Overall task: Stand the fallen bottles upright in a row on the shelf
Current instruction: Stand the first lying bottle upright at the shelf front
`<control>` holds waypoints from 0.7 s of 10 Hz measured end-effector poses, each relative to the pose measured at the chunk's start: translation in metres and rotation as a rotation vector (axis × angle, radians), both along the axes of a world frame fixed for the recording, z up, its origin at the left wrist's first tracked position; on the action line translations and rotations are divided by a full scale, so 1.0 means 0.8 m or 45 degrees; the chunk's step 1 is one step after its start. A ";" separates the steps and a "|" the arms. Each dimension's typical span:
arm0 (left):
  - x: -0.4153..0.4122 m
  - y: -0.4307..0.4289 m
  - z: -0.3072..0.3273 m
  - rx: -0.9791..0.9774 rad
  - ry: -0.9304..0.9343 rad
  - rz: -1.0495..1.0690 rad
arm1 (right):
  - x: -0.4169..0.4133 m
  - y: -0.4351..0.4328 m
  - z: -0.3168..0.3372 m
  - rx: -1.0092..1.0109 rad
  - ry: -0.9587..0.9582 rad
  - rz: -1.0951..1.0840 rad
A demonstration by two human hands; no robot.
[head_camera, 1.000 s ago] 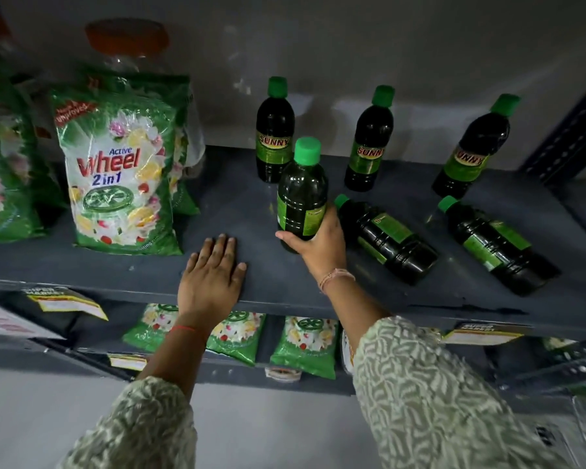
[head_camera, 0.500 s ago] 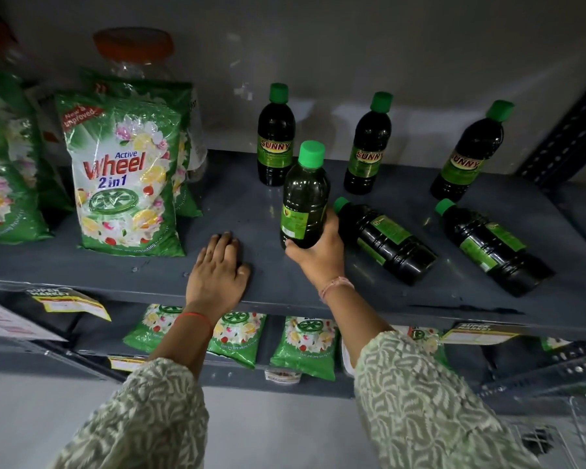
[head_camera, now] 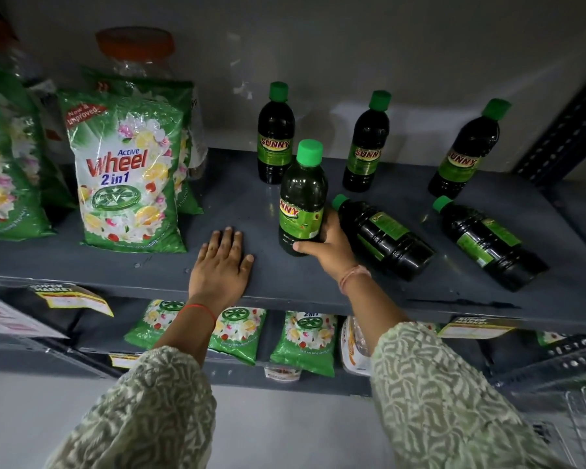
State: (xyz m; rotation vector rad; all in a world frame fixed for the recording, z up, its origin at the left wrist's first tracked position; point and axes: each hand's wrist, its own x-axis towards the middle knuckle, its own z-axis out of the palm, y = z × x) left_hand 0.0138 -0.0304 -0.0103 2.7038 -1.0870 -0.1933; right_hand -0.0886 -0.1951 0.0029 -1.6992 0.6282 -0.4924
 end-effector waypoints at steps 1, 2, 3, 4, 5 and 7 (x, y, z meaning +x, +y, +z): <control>-0.001 0.001 0.001 0.002 -0.005 0.001 | -0.006 0.000 0.002 0.036 0.036 0.106; -0.002 0.001 0.003 0.000 0.000 -0.003 | 0.005 0.017 -0.004 -0.155 0.041 -0.163; -0.002 0.002 0.003 0.015 0.003 -0.004 | 0.007 0.023 -0.005 -0.183 0.025 -0.259; -0.001 0.001 0.002 0.018 0.001 -0.003 | -0.005 0.007 -0.001 -0.094 0.074 -0.158; -0.001 0.001 0.002 0.001 0.007 0.002 | -0.008 -0.004 -0.002 -0.046 0.140 -0.037; -0.001 0.000 0.002 0.013 -0.002 0.007 | -0.010 -0.004 -0.006 -0.005 0.108 0.010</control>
